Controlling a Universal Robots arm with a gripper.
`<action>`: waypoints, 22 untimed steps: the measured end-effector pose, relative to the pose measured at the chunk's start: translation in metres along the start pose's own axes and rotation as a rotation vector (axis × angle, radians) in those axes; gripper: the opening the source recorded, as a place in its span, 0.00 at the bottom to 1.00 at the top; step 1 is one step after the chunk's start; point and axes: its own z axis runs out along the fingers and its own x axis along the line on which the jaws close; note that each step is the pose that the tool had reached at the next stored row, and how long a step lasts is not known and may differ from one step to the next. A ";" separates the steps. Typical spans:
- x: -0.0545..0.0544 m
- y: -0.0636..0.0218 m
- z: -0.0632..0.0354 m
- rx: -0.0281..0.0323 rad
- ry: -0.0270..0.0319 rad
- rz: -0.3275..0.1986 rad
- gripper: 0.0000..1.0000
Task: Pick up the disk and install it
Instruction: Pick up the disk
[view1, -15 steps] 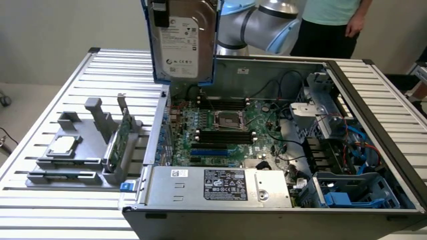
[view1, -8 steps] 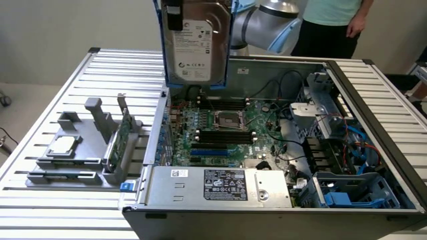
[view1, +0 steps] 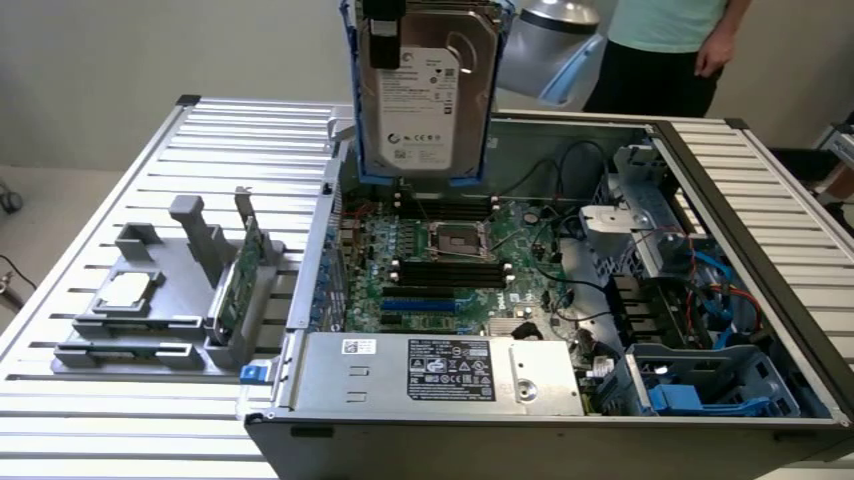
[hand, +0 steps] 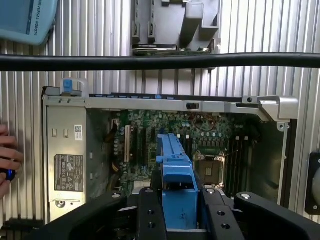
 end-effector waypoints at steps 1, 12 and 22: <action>0.001 -0.0029 0.0000 0.0012 0.0000 0.000 0.32; 0.019 -0.0357 0.0002 0.0148 0.0005 0.000 0.32; 0.032 -0.0794 0.0003 0.0159 0.0004 0.000 0.32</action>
